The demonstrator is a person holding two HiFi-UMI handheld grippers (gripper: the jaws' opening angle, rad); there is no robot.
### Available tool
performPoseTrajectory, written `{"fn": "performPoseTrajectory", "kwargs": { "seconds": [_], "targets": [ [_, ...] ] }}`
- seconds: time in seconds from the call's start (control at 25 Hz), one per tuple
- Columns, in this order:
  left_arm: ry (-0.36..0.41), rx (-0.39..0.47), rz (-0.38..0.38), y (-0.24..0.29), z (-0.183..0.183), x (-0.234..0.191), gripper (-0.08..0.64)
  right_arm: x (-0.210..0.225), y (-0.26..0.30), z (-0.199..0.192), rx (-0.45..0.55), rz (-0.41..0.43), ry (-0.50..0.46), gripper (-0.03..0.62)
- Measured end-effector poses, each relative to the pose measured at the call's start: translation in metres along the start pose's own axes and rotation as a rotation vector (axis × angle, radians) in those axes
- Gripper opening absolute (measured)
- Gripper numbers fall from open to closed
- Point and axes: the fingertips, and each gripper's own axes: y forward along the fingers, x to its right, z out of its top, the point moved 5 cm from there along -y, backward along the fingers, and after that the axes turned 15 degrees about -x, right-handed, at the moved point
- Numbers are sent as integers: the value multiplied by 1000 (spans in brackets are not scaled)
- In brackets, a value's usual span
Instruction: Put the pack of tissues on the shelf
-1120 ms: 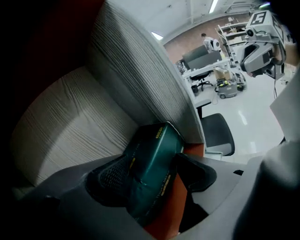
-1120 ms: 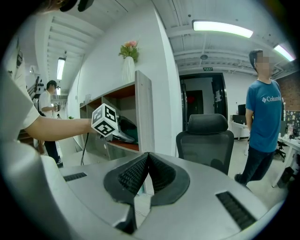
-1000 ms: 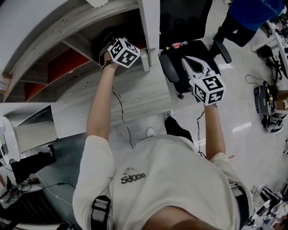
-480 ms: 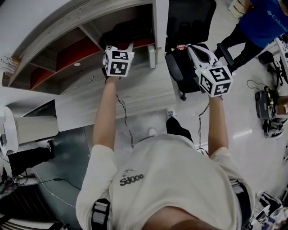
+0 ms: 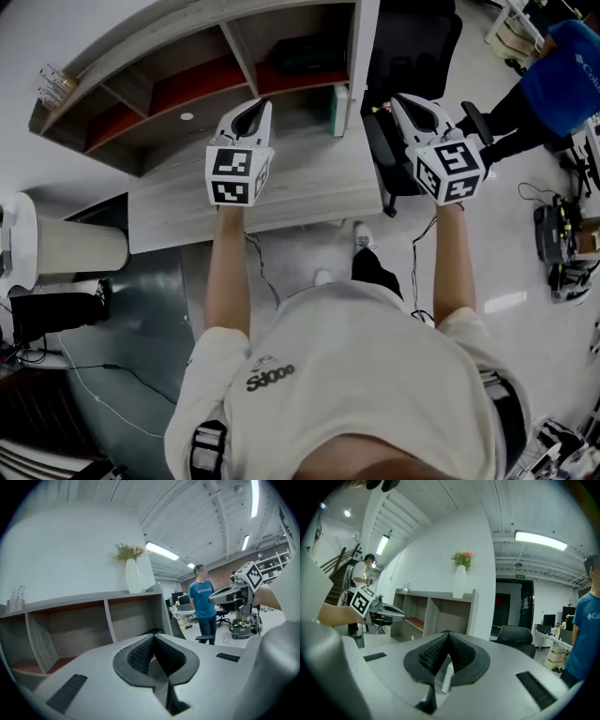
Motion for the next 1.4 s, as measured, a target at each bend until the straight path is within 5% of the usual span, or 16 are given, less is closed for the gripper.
{"fn": "performPoseTrajectory", "kwargs": {
  "seconds": [0.52, 1.4],
  "targets": [
    [36, 75, -7, -92, -8, 19, 20, -72, -32, 19, 25, 5, -112, 5],
    [98, 82, 13, -102, -1, 20, 20, -81, -35, 19, 10, -6, -146, 5]
  ]
}}
